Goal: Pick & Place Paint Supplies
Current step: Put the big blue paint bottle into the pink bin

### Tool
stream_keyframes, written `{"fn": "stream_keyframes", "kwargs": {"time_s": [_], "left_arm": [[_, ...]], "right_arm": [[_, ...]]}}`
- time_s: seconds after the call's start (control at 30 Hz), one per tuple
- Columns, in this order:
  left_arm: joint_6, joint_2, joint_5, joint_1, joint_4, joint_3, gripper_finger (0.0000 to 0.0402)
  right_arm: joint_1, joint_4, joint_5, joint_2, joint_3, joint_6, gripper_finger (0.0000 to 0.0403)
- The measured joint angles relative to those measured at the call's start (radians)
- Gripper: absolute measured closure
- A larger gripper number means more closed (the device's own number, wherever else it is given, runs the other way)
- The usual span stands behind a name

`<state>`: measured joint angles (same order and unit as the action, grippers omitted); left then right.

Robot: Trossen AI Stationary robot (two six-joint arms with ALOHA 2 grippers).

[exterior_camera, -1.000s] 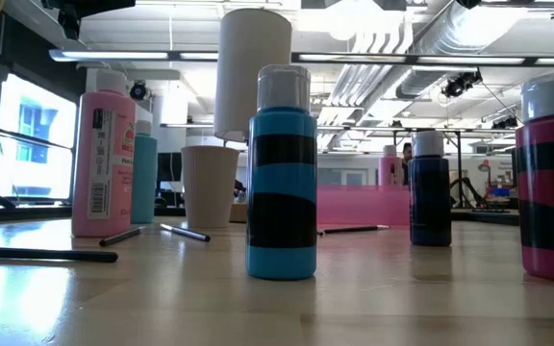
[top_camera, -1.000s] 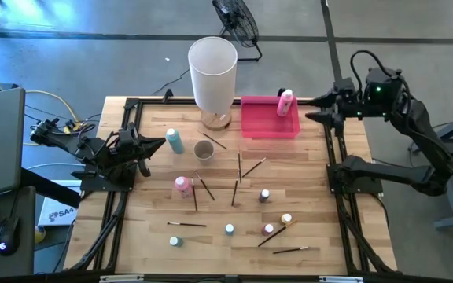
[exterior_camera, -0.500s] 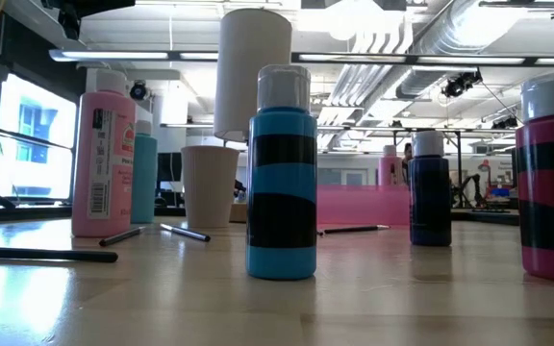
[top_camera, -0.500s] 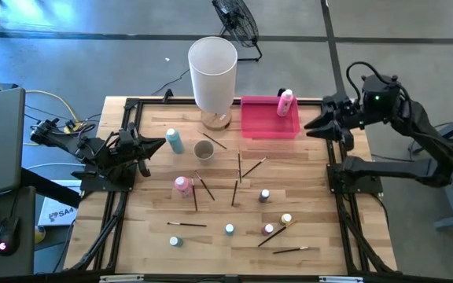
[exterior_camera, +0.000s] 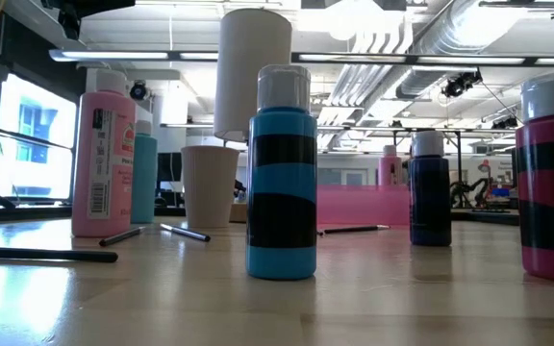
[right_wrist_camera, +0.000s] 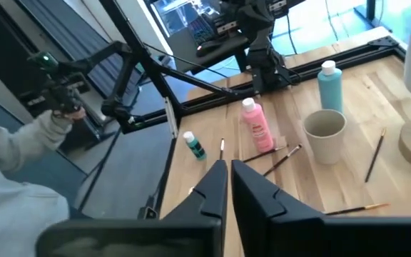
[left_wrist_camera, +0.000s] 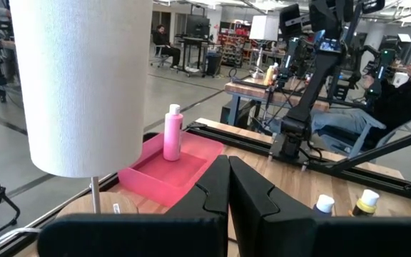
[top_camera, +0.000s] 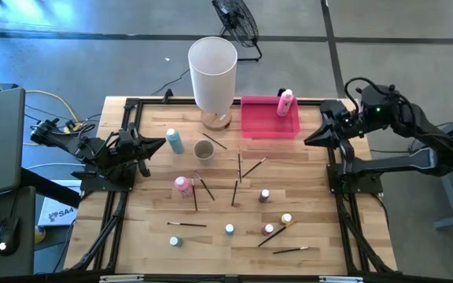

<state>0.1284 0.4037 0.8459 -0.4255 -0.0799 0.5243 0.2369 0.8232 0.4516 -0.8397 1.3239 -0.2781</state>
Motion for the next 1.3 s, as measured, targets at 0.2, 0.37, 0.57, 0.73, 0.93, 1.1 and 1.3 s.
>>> {"fn": "stream_keyframes", "kwargs": {"time_s": [0.2,0.37,0.57,0.73,0.93,1.1,1.3], "left_arm": [[0.007,0.0,0.0,0.0,0.0,0.0,0.0402],[0.034,0.0,-0.001,0.0,-0.002,0.0,0.0402],[0.037,0.0,-0.02,0.0,-0.002,0.0,0.0402],[0.038,0.0,-0.059,0.0,0.0,0.0,0.0402],[0.111,0.0,-0.039,0.0,0.005,0.0,0.0402],[0.059,0.0,-0.008,0.0,0.003,0.0,0.0402],[-0.023,0.0,0.01,0.0,0.002,0.0,0.0402]], "right_arm": [[-0.087,-0.001,-0.116,-0.031,0.0,0.008,0.0398],[-0.156,-0.014,-0.16,-0.098,0.0,0.002,0.0399],[-0.241,-0.135,-0.163,-0.165,0.0,0.041,0.0399],[-0.282,-0.274,-0.205,-0.18,0.0,0.046,0.0399],[-0.31,-0.341,-0.353,-0.18,0.0,0.035,0.0398],[-0.309,-0.366,-0.445,-0.191,0.0,-0.026,0.0399],[-0.309,-0.455,-0.458,-0.2,0.0,-0.008,0.0399]]}}
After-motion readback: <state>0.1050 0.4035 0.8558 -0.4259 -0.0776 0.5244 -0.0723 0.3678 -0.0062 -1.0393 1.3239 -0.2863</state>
